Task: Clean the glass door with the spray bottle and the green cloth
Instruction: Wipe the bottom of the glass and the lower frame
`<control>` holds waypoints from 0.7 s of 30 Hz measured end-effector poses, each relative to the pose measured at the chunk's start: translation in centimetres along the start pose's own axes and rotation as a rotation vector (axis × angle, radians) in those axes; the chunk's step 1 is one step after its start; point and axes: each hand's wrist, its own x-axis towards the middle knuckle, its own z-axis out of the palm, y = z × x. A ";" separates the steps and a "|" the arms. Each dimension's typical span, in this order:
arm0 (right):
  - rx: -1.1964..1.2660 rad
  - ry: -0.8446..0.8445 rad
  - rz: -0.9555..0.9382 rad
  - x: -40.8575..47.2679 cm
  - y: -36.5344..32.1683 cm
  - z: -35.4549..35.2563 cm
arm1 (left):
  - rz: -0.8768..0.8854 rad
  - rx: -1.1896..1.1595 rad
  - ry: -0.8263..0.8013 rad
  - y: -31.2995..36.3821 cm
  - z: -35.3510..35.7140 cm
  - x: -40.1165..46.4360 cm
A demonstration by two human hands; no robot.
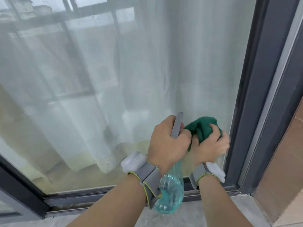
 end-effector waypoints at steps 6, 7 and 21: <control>-0.031 0.104 0.211 1.9 1.5 -2.0 | -0.053 -0.030 -0.110 0.5 3.9 1.0; -0.070 0.096 0.159 2.2 2.0 -2.1 | -0.058 -0.028 -0.134 0.5 4.6 1.2; -0.021 -0.256 -0.342 2.8 3.7 -2.3 | -0.070 0.113 -0.133 0.1 5.4 2.8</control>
